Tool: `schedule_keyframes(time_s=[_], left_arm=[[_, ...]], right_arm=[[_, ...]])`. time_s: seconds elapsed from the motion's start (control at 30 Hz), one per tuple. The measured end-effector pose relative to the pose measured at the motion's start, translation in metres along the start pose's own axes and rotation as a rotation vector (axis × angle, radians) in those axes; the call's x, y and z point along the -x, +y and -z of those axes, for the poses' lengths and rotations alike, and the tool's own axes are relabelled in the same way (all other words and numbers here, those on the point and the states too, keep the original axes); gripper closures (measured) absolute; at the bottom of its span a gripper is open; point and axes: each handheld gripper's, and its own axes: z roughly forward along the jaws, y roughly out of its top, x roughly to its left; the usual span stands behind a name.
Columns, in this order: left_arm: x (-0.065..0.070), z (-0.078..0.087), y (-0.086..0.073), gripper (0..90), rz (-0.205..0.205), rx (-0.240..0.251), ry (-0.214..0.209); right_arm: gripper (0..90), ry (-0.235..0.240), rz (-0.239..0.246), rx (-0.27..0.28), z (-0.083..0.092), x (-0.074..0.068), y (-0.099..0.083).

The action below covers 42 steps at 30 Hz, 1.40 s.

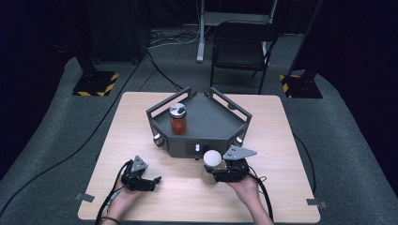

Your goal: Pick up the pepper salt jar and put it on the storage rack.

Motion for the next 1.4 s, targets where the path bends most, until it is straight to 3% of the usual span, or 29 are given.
schedule_keyframes(time_s=[0.8,1.4], left_arm=[[0.0,0.0,0.0,11.6,0.0,0.0,-0.001],[0.0,0.0,0.0,11.6,-0.001,0.0,-0.001]], right_arm=[[32.9,-0.009,0.009,0.05,0.036,0.003,0.036],[32.9,-0.028,-0.004,0.103,0.053,0.01,0.062]])
